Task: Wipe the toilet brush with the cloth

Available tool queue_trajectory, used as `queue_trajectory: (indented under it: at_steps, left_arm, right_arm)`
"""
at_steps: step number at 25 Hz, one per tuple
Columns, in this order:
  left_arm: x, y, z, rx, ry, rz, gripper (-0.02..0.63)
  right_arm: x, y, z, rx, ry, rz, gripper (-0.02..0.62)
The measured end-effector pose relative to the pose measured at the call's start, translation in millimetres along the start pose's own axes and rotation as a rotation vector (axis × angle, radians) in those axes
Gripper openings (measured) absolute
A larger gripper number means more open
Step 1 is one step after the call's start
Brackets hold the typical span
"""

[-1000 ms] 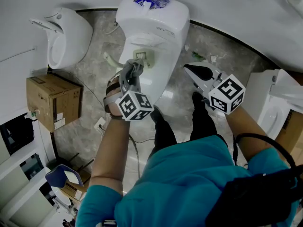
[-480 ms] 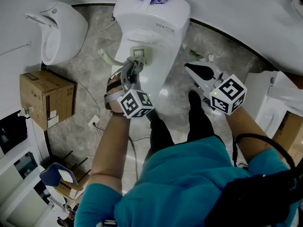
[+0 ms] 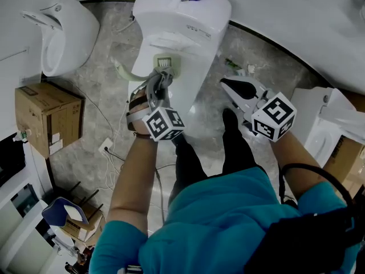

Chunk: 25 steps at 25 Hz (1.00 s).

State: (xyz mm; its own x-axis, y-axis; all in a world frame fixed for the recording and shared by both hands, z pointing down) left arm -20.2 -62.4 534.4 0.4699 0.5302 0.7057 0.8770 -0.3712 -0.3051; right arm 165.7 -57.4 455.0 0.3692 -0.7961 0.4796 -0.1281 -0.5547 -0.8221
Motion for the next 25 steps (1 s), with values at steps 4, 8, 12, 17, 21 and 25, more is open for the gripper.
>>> queue_trajectory:
  at_steps: [4, 8, 12, 17, 21, 25]
  left_arm:
    - [11, -2, -13, 0.008, -0.006, 0.003, 0.04]
    - [23, -6, -24, 0.01, -0.012, 0.004, 0.038]
    - [33, -14, -35, 0.007, -0.019, -0.004, 0.038]
    - [44, -19, -50, -0.003, -0.027, -0.002, 0.038]
    - [52, -21, -62, -0.01, -0.039, -0.004, 0.038]
    - [61, -24, -75, -0.017, -0.055, -0.006, 0.038]
  right_arm:
    - [5, -8, -6, -0.02, 0.001, -0.007, -0.003]
    - [9, -14, -12, -0.038, 0.005, -0.014, -0.003]
    - [12, -19, -17, -0.048, 0.008, -0.017, -0.003]
    - [18, -25, -19, -0.061, 0.009, -0.024, -0.003]
    - [21, -30, -20, -0.074, 0.011, -0.023, -0.003]
    - [23, -32, -21, -0.084, 0.012, -0.021, -0.003]
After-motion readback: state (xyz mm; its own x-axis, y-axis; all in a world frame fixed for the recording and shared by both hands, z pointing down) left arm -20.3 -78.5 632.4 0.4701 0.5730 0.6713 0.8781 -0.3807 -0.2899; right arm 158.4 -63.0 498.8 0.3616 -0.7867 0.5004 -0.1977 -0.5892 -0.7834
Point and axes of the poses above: the fingertips, and each gripper's own axes: z backward along the fingers, x to its right, y out of its top, the point moved 2 cm from there along z, backward along the fingers, and after that the axes turned 8 degrees about y, right-handed, at the moved point
